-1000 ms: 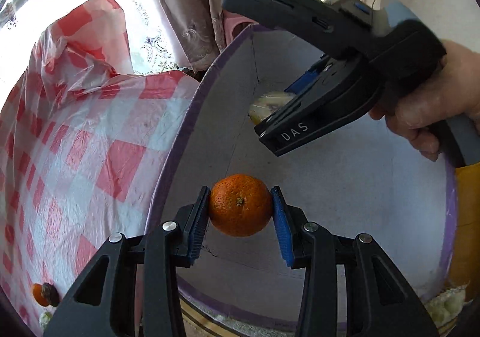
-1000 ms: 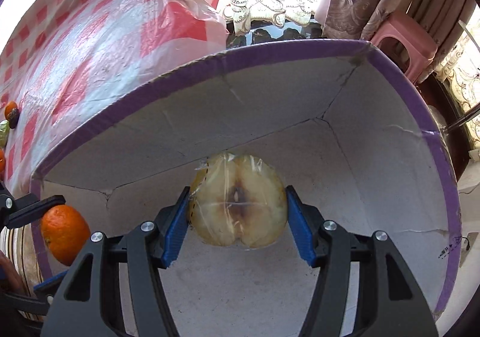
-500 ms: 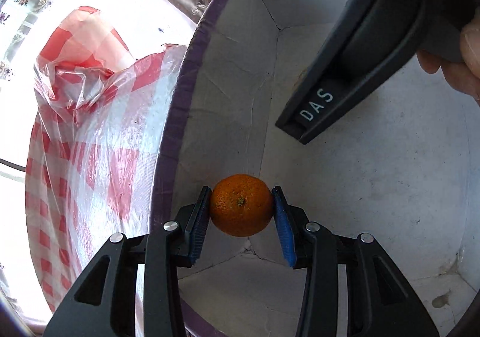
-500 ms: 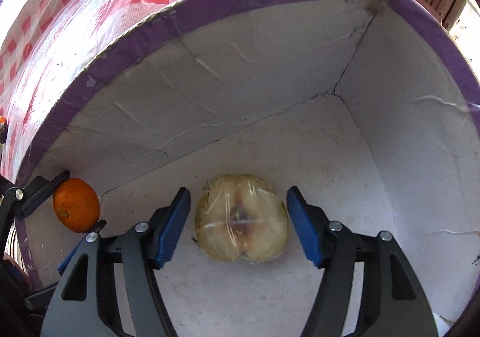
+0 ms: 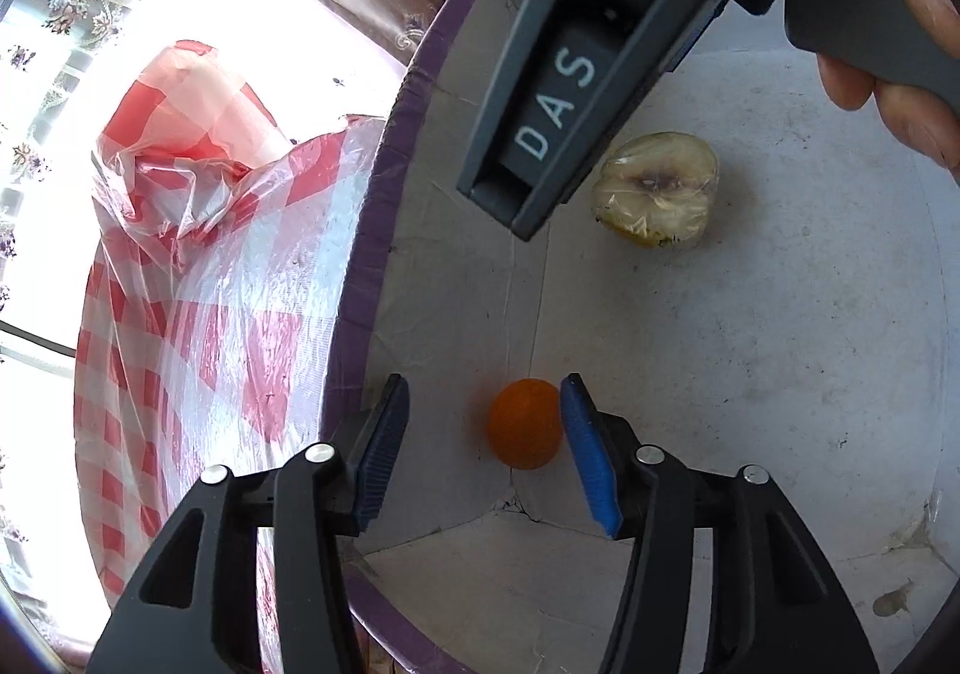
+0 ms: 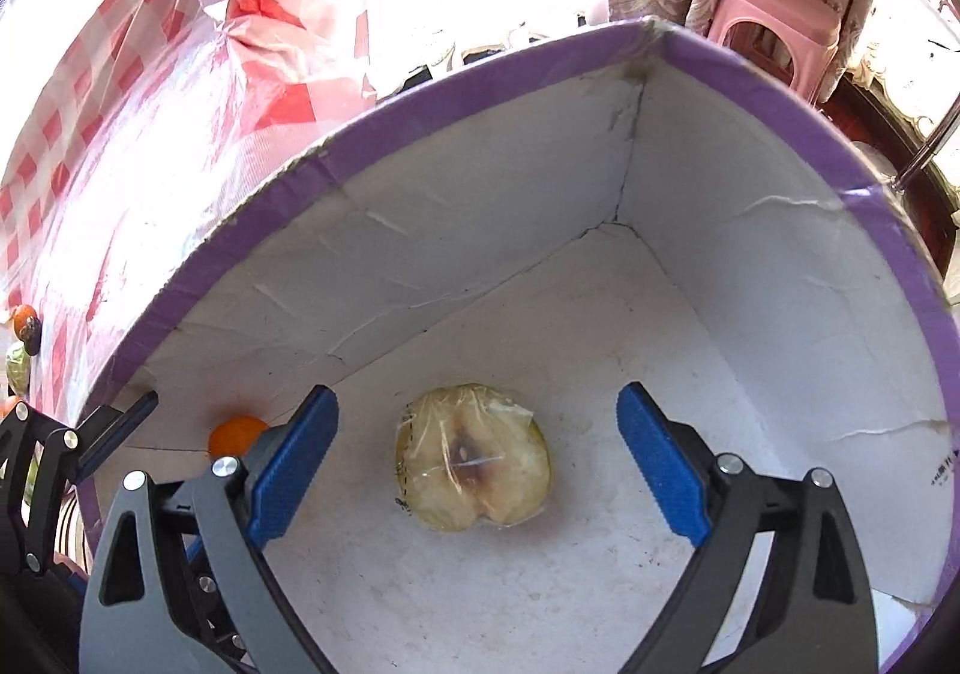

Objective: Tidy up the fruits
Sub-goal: 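Open both tools to drop the orange and apple half in the box, then move both tools back over the tablecloth toward the remaining fruit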

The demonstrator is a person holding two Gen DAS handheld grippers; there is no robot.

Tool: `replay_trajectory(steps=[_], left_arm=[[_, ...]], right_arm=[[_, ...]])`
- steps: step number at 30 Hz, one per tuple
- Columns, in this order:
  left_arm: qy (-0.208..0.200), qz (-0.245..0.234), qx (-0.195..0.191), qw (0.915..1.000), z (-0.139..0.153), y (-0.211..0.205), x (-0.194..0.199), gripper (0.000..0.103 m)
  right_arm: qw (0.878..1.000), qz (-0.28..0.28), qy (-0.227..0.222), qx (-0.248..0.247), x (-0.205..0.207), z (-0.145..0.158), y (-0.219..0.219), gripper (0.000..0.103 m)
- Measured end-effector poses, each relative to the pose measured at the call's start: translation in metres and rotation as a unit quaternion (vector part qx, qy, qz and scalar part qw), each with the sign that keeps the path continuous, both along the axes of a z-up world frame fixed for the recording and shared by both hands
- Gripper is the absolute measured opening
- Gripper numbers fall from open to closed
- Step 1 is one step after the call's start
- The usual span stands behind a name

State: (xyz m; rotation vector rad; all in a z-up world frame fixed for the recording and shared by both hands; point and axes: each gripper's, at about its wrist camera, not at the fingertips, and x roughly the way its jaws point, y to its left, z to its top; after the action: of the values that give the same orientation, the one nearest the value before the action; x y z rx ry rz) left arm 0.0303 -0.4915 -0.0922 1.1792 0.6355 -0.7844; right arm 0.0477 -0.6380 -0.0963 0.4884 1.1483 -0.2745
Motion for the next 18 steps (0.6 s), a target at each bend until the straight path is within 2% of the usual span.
replay_trajectory(steps=[5, 6, 7, 12, 15, 18], left_arm=[[-0.024, -0.014, -0.02, 0.9994, 0.009, 0.001, -0.008, 0.075], [-0.034, -0.012, -0.027, 0.999, 0.013, 0.002, -0.008, 0.082], [-0.043, -0.01, -0.038, 0.9983, 0.018, 0.003, -0.008, 0.084], [-0.052, 0.023, -0.105, 0.9928, 0.05, 0.018, 0.003, 0.086], [-0.057, 0.049, -0.164, 0.9836, 0.073, 0.035, 0.01, 0.086], [-0.063, 0.079, -0.236, 0.9665, 0.101, 0.061, 0.013, 0.085]], right_arm=[[0.998, -0.025, -0.043, -0.036, -0.022, 0.019, -0.017, 0.095], [0.997, -0.032, -0.052, -0.045, -0.027, 0.025, -0.016, 0.095], [0.996, -0.042, -0.06, -0.056, -0.033, 0.032, -0.016, 0.095], [0.984, -0.114, -0.109, -0.083, -0.06, 0.057, -0.03, 0.096], [0.976, -0.14, -0.132, -0.101, -0.075, 0.071, -0.029, 0.096], [0.967, -0.162, -0.169, -0.096, -0.093, 0.088, -0.022, 0.096]])
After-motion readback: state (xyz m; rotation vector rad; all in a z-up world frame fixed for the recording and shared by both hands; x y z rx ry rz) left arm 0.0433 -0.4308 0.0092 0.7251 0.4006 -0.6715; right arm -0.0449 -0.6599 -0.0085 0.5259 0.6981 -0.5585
